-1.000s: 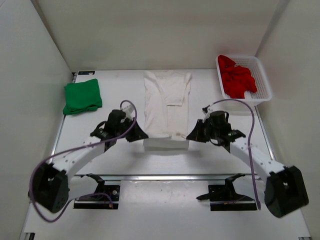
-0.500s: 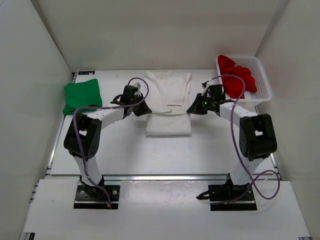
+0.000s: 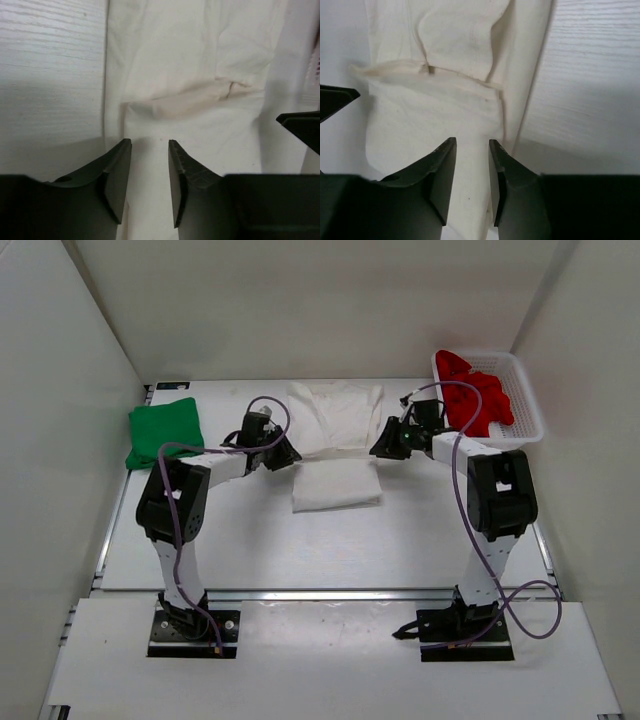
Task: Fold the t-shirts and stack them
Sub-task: Fold the folded rectangular tshirt in 1/3 of the way
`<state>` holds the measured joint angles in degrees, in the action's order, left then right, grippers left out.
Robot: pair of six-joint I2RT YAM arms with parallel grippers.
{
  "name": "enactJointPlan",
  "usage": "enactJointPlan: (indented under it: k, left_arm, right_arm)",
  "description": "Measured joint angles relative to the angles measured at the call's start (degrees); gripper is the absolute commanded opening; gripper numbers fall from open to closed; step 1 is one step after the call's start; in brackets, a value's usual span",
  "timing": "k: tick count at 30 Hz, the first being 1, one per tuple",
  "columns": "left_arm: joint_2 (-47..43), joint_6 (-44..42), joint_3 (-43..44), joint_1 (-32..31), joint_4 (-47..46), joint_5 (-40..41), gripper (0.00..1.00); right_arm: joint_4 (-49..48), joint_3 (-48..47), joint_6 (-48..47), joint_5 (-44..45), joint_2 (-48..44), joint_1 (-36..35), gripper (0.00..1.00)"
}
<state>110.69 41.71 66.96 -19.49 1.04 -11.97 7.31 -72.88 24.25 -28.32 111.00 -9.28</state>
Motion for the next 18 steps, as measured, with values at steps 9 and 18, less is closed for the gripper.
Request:
enactJointPlan:
  k: [9, 18]
  left_arm:
    - [-17.31, 2.34, -9.22, -2.4, -7.65, -0.04, 0.44]
    - [-22.27, 6.01, -33.09, -6.82, -15.56, -3.63, 0.53]
  right_arm:
    - [-2.99, 10.25, 0.74, 3.06, -14.73, -3.78, 0.0]
    - [-9.6, 31.8, 4.13, 1.33, -23.06, -8.76, 0.16]
